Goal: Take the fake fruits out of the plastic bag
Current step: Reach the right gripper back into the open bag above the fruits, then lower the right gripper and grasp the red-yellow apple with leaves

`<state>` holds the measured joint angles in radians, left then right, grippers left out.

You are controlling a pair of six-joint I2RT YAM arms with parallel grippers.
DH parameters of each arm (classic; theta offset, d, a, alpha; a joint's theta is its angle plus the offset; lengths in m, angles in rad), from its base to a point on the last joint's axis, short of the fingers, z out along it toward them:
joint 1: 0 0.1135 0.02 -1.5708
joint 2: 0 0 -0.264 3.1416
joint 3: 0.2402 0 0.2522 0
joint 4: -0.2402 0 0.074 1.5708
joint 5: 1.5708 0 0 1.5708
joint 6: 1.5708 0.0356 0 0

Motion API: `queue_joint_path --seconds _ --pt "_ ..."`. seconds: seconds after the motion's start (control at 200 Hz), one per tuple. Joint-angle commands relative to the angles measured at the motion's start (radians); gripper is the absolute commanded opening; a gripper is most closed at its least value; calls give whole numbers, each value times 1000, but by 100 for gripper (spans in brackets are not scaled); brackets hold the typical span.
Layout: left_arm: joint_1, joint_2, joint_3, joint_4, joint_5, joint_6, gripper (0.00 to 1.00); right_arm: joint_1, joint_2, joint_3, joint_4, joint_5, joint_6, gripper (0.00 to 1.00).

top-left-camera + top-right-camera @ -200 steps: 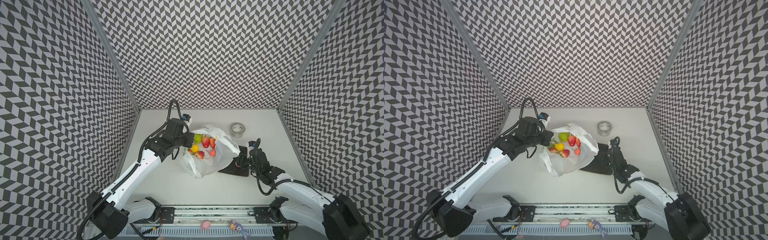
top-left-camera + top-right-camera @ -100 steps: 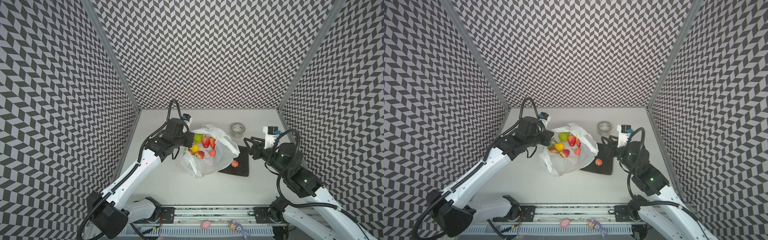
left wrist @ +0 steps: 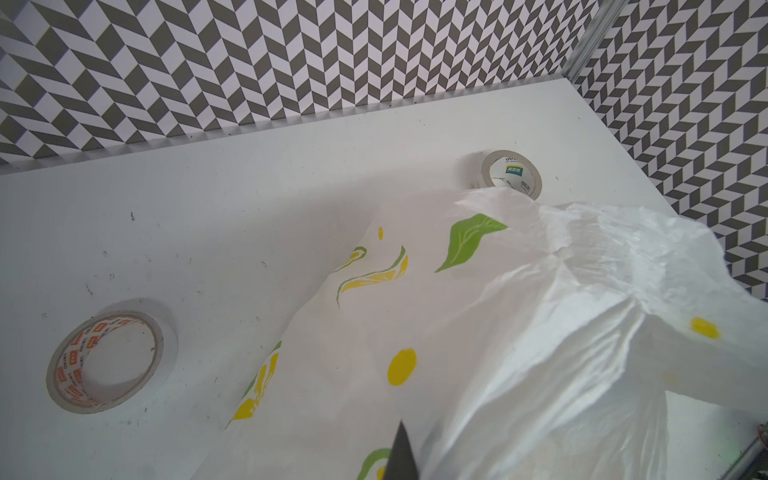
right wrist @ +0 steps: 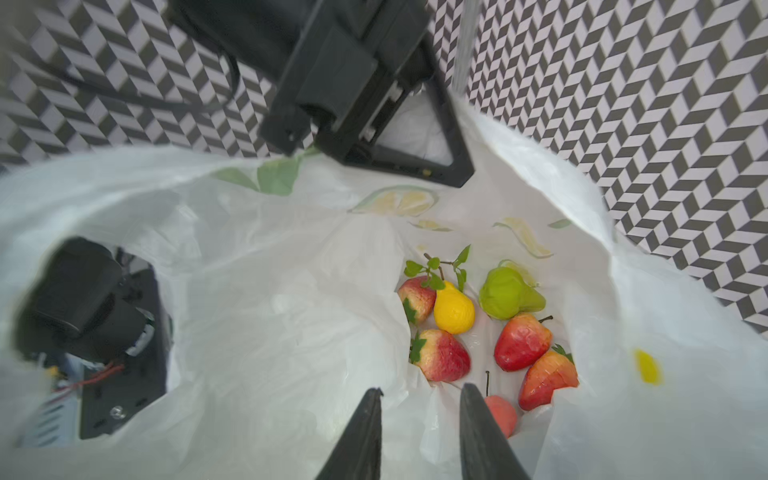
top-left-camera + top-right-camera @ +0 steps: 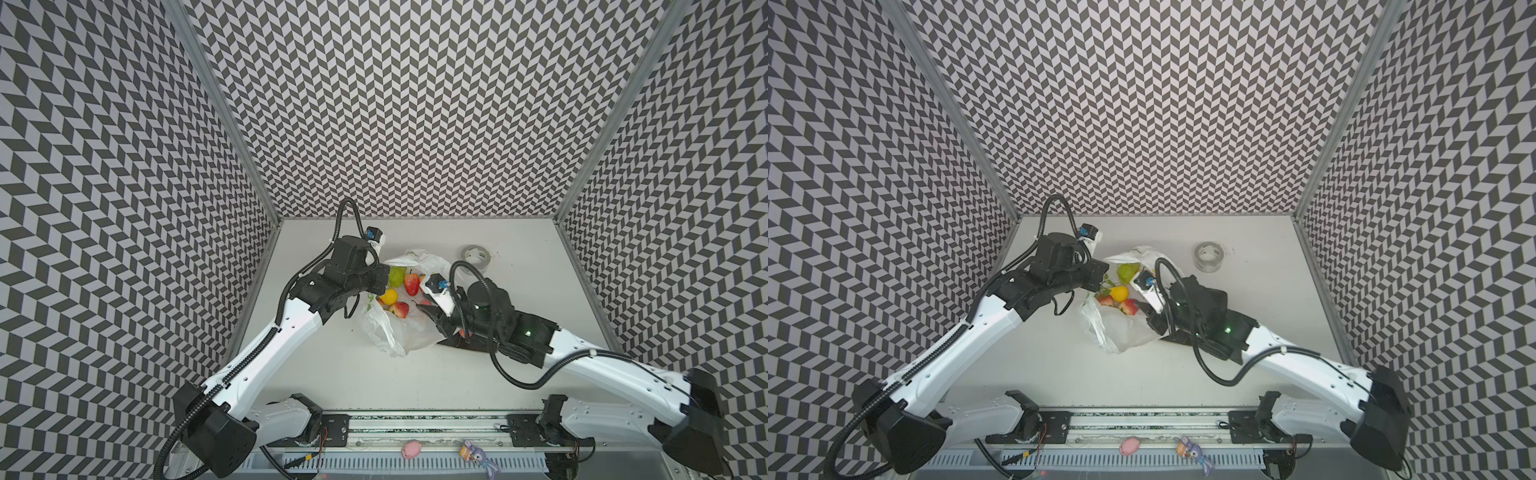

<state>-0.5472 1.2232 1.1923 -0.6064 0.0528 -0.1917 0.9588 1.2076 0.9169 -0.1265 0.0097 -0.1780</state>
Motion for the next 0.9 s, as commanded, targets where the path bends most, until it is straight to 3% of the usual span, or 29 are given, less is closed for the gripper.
queue_joint_path --seconds 0.0,0.28,0.896 --pt "-2 0 5 5 17 33 0 8 80 19 118 59 -111 29" --pt "-2 -19 -22 -12 12 41 0 9 338 57 153 99 -198 30" --pt "-2 -47 -66 -31 57 18 0 -61 602 141 253 73 -32 48"
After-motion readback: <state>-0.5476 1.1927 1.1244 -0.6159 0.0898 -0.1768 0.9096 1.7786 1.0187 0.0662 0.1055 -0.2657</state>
